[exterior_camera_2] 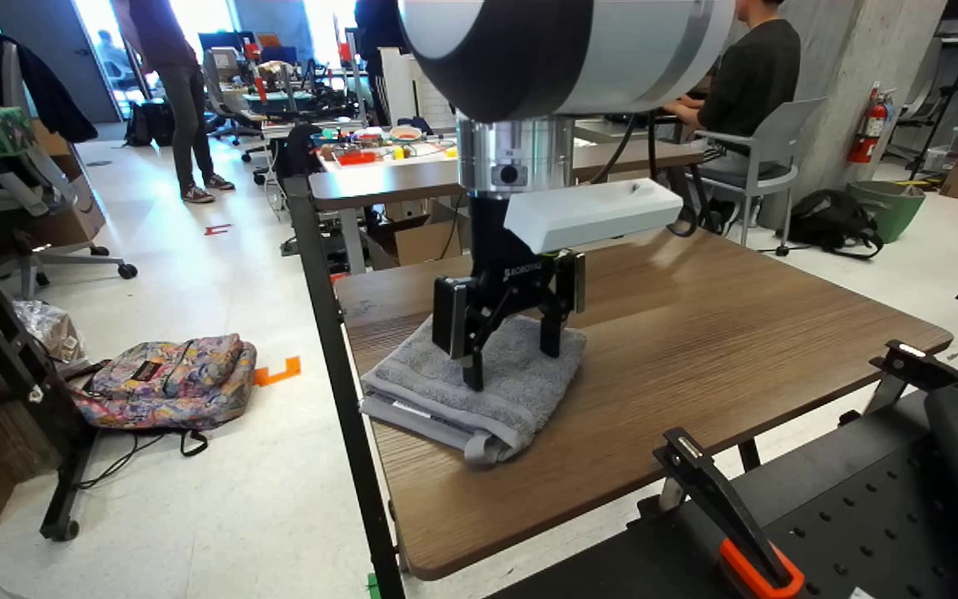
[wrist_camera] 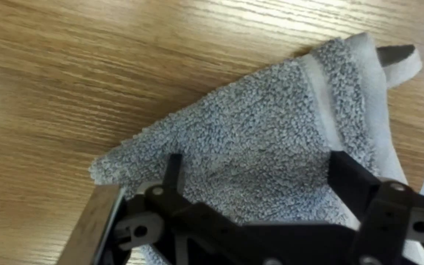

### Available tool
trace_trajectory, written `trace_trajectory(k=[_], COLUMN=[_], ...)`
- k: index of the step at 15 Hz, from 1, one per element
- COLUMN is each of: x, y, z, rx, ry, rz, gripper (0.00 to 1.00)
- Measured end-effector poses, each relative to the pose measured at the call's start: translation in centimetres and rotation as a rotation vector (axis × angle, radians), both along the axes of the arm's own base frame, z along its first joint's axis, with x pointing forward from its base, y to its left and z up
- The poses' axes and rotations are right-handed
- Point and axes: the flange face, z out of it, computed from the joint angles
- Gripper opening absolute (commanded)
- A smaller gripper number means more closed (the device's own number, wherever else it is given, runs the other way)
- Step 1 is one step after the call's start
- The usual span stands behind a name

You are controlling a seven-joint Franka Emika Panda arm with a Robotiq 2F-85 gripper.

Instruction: Move the towel from left to right.

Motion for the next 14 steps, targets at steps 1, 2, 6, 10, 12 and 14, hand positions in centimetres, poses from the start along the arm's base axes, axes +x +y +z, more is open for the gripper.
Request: trace_trajectory(k=[1,2,6,10,12,14], x=[0.3,0.6,1.4,2.0,2.5,3.1], y=[0.2,0.3,0.2,-2.2,-4.3,-7.0], z=[-0.3,-0.6,-1.0,-1.7,-2.0,-2.7], rx=[0.000,0.000,-0.011,-0.037,-0.057,-0.082], ry=[0.000,-0.001,-0.010,-0.008,-0.008,-0.004], rz=[-0.004,-0.008,-0.014,-0.046,-0.076,-0.115], gripper=[1.00,1.00,1.00,1.00,1.00,1.00])
